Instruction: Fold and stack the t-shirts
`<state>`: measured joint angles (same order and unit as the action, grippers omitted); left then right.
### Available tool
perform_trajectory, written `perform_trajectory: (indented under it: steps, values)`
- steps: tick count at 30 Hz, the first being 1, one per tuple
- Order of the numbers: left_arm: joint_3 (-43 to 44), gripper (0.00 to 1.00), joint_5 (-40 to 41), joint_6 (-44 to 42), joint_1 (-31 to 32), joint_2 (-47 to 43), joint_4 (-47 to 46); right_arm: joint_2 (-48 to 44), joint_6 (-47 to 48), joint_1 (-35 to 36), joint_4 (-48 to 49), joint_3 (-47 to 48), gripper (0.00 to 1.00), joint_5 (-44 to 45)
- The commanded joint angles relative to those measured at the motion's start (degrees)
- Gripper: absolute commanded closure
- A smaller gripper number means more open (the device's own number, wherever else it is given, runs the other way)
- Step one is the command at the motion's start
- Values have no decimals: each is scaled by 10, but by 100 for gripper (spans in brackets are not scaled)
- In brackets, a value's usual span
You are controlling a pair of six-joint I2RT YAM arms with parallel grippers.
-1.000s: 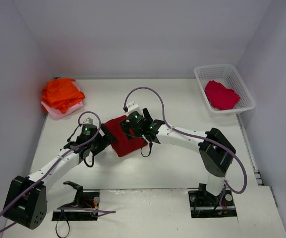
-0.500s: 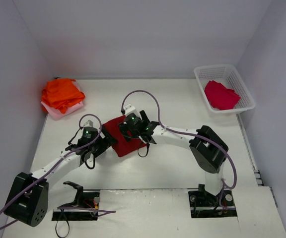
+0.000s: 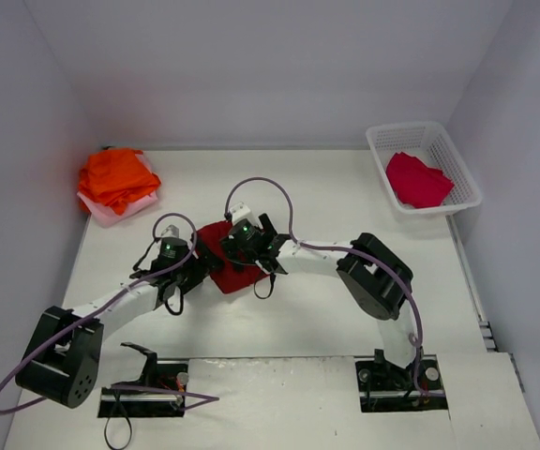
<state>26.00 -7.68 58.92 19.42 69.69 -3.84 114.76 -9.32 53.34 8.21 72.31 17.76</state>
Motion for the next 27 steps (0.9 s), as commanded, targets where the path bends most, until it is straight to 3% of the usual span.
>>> perform_trajectory:
  steps: [1,16,27]
  values:
    - [14,21,-1,3,-4,12,-42,9,6,1,7,0,0,18]
    - [-9,21,-7,22,-4,36,-91,11,11,-4,8,-9,0,28]
    - [-86,21,-21,94,-3,121,-260,2,20,-15,6,-9,0,36]
